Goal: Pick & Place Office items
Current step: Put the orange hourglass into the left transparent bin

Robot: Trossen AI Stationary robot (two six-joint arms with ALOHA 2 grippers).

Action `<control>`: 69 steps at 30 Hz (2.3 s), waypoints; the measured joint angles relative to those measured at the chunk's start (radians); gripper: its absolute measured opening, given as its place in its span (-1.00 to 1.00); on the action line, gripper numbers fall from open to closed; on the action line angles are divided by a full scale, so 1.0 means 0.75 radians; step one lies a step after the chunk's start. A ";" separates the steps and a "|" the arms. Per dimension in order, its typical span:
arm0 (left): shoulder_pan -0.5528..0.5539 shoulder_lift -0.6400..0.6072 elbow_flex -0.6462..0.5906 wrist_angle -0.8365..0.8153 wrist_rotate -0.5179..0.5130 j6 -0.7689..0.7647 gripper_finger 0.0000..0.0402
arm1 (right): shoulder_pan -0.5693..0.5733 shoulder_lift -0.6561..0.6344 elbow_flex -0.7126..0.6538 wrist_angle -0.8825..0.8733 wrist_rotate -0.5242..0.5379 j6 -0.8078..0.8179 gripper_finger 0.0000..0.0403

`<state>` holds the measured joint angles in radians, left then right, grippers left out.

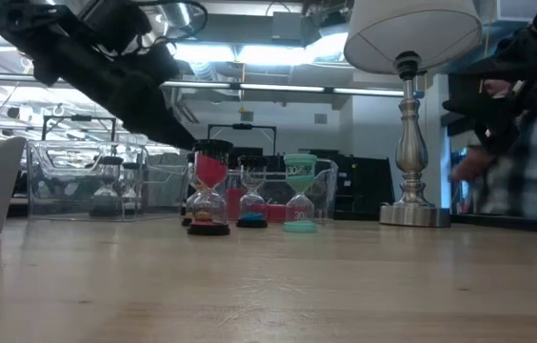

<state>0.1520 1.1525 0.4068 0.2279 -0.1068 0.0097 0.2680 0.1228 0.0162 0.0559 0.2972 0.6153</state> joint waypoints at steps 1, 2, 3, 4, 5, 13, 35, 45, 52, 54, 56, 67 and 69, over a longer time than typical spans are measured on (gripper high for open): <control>0.000 0.008 0.000 0.002 -0.005 -0.010 0.45 | 0.000 0.000 0.000 0.000 0.000 0.000 0.11; 0.000 0.013 0.000 0.001 -0.008 -0.021 0.46 | 0.000 0.000 0.000 0.000 0.000 0.000 0.11; 0.000 0.016 0.000 0.002 -0.013 -0.030 0.48 | 0.000 0.000 0.000 0.000 0.000 0.000 0.11; 0.000 0.016 0.000 0.002 -0.021 -0.033 0.49 | 0.000 0.000 0.000 0.000 0.000 0.000 0.11; 0.000 0.016 0.000 0.008 -0.026 -0.034 0.52 | 0.000 0.000 0.000 0.000 0.000 0.000 0.11; 0.000 0.018 0.001 0.055 -0.062 0.012 0.76 | 0.000 0.000 0.000 0.000 0.000 0.000 0.11; 0.066 0.216 0.005 0.227 -0.039 -0.130 0.87 | 0.000 0.000 -0.001 0.000 0.000 0.000 0.11; 0.066 0.217 0.002 0.199 0.005 -0.201 0.55 | 0.000 0.000 -0.001 0.000 0.000 0.000 0.11; 0.066 0.217 0.002 0.198 0.030 -0.205 0.29 | 0.000 0.000 -0.001 0.000 0.000 0.000 0.11; 0.066 0.217 0.002 0.200 0.030 -0.204 0.22 | 0.000 0.000 -0.001 0.000 0.000 0.000 0.11; 0.066 0.217 0.002 0.204 0.030 -0.199 0.15 | 0.000 0.000 -0.001 0.000 0.000 0.000 0.11; 0.066 0.195 0.018 0.220 0.030 -0.209 0.07 | 0.000 0.000 -0.001 0.000 0.000 0.000 0.11; 0.066 0.165 0.042 0.221 0.028 -0.216 0.07 | 0.000 0.000 -0.001 0.000 0.000 0.000 0.11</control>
<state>0.2012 1.2763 0.4381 0.3937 -0.0857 -0.1521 0.2680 0.1227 0.0158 0.0556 0.2974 0.6155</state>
